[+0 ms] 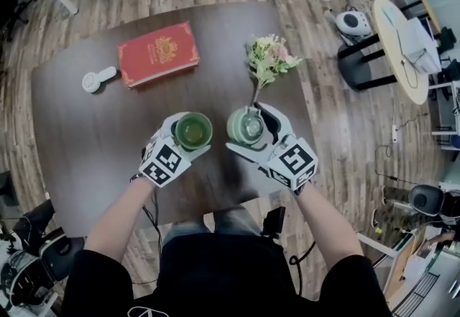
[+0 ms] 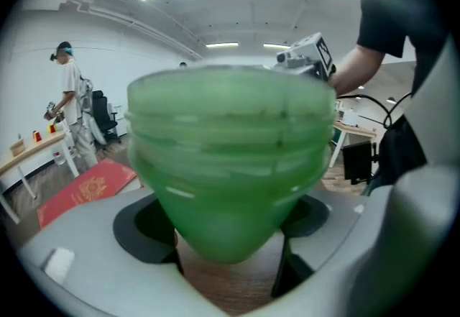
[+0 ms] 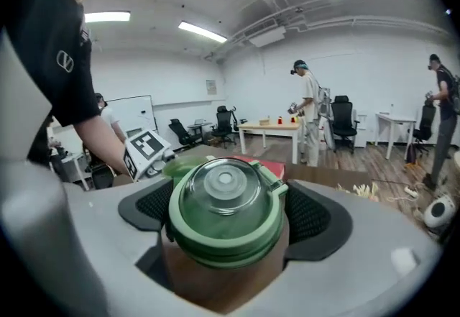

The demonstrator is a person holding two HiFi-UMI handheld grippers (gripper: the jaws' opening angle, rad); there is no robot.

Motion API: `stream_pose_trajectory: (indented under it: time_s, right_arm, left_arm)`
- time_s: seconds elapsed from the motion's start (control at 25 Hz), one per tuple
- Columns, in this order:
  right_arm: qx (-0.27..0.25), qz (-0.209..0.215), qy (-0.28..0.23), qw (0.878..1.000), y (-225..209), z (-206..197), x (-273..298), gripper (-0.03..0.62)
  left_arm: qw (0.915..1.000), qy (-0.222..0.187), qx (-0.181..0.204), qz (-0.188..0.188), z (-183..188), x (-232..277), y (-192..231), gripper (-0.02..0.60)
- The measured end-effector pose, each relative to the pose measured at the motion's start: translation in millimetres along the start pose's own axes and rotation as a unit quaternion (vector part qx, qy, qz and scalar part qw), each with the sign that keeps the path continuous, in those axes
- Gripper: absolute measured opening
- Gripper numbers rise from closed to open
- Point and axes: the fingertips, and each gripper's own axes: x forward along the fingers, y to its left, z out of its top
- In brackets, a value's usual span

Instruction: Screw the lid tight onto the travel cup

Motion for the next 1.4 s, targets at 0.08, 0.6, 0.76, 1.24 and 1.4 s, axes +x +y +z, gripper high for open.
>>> stream_pose_trajectory:
  time_s: [0.08, 0.6, 0.76, 1.24, 1.4]
  right_arm:
    - [-0.024, 0.044, -0.007, 0.999, 19, 36, -15, 0.502]
    - [-0.157, 0.237, 0.013, 0.959, 113, 133, -65, 0.502]
    - [-0.175, 0.26, 0.025, 0.949, 123, 138, -81, 0.502]
    - [-0.114, 0.112, 0.04, 0.986, 120, 145, -96, 0.503]
    - [-0.083, 0.046, 0.002, 0.995, 115, 148, -99, 0.505]
  left_arm:
    - [0.9993, 0.014, 0.02, -0.027, 22, -7, -17, 0.393]
    - [0.9825, 0.03, 0.113, -0.145, 138, -46, -95, 0.394]
    - [0.9779, 0.027, 0.128, -0.163, 156, -56, -113, 0.394]
    - [0.9815, 0.019, 0.117, -0.151, 175, -61, -128, 0.391]
    - [0.9841, 0.004, 0.097, -0.149, 179, -66, -130, 0.391]
